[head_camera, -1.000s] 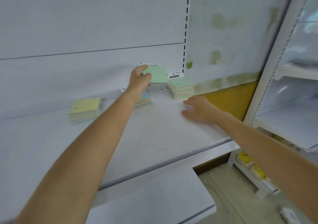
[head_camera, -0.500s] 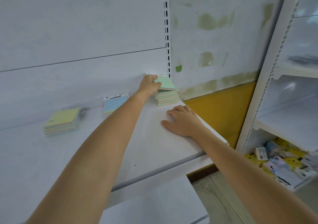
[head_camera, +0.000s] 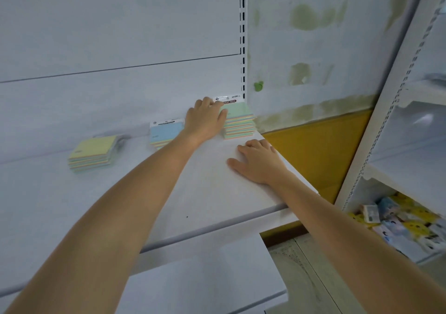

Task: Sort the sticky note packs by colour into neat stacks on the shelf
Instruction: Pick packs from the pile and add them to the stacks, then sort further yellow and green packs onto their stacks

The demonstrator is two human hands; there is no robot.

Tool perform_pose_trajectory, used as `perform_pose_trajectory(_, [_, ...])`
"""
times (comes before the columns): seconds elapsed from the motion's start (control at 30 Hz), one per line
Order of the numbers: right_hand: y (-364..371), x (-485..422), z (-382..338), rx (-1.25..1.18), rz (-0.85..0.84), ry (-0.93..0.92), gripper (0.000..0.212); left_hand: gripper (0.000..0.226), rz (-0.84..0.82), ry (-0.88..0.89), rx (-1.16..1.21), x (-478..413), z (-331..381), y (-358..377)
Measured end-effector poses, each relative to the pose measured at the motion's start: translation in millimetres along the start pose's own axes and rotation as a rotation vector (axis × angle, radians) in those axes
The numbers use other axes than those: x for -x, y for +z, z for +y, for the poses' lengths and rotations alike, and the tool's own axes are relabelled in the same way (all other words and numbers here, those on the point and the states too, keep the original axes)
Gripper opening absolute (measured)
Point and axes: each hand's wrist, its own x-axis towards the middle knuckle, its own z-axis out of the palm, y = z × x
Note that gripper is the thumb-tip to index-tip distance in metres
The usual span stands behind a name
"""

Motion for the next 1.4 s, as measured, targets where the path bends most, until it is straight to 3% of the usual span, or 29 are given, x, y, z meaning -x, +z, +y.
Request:
perform_pose_trajectory(0.3, [-11.6, 1.8, -55.5, 0.085, 0.088, -0.089, 0.041, 0.039, -0.007, 0.054, -0.214, 56.7, -73.8, -55.1])
perform_pose_trajectory(0.53, [10.5, 11.1, -214.8, -0.013, 0.190, -0.341, 0.039, 0.039, -0.002, -0.059, -0.185, 140.5, -182.0, -132.4])
perform_pose_trajectory(0.97, [70.2, 48.8, -500.1, -0.081, 0.054, -0.638, 0.041, 0.036, 0.135, -0.354, -0.136, 330.5, -412.6, -234.2])
perform_pose_trajectory(1.23, [102.2, -2.5, -634.1, -0.156, 0.033, -0.723, 0.040, 0.034, 0.143, -0.549, -0.215, 399.0, -553.4, -272.2])
perform_pose_trajectory(1.4, [114.1, -50.3, -701.4, -0.251, -0.023, -0.672, 0.038, 0.032, 0.078, -0.693, -0.225, 426.2, -637.4, -295.3])
